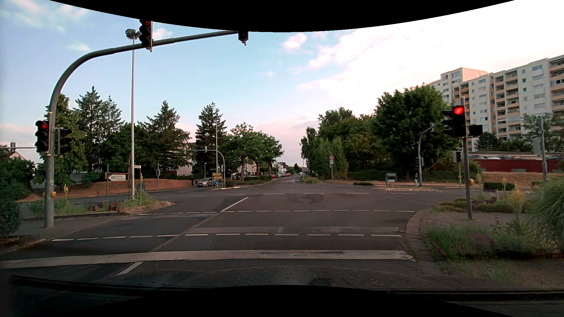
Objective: Follow the waypoints while adhering to traffic rules and regulations
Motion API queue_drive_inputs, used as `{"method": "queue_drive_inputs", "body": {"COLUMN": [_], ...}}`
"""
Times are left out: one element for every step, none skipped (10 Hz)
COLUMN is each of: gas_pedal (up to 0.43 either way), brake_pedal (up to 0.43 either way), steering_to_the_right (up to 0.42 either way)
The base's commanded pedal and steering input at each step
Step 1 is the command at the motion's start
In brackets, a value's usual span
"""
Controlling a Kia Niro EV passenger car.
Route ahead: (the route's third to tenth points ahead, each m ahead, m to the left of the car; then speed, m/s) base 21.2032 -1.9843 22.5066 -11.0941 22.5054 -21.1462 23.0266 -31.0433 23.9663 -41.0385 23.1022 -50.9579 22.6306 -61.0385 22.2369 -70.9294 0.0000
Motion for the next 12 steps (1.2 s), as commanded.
{"method": "queue_drive_inputs", "body": {"gas_pedal": [0.000, 0.000, 0.000, 0.000, 0.000, 0.000, 0.000, 0.000, 0.000, 0.000, 0.000, 0.000], "brake_pedal": [0.268, 0.262, 0.262, 0.268, 0.268, 0.262, 0.268, 0.268, 0.268, 0.268, 0.268, 0.268], "steering_to_the_right": [0.044, 0.044, 0.044, 0.044, 0.044, 0.044, 0.044, 0.044, 0.044, 0.044, 0.044, 0.044]}}
